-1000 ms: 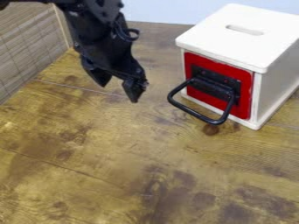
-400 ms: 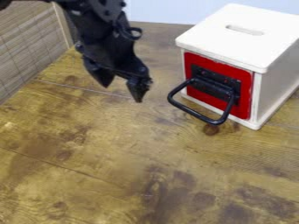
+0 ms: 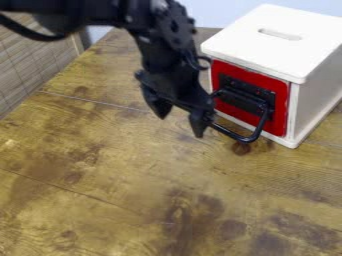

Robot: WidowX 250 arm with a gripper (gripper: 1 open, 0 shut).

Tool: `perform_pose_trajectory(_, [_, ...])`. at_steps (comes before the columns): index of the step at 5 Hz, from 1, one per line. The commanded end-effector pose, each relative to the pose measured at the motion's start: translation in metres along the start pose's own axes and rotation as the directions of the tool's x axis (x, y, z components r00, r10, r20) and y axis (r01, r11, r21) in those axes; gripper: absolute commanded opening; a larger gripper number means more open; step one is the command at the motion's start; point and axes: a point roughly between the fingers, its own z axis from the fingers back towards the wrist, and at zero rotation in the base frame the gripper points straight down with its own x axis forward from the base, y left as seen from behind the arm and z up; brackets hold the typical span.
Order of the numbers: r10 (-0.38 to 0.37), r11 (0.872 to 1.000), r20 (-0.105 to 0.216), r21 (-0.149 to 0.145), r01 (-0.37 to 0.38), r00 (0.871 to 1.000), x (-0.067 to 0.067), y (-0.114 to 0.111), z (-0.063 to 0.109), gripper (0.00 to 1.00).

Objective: Close the drawer

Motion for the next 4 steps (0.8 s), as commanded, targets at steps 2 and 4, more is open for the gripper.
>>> perform_pose_trajectory(2, [-0.066,0.997,0.038,-0.033,0.067,0.997,0.035,0.0,-0.007,1.0])
perform_pose_trajectory(4, [-0.118,0.99,0.005,-0.072,0.118,0.993,0.045,0.011,-0.03,1.0])
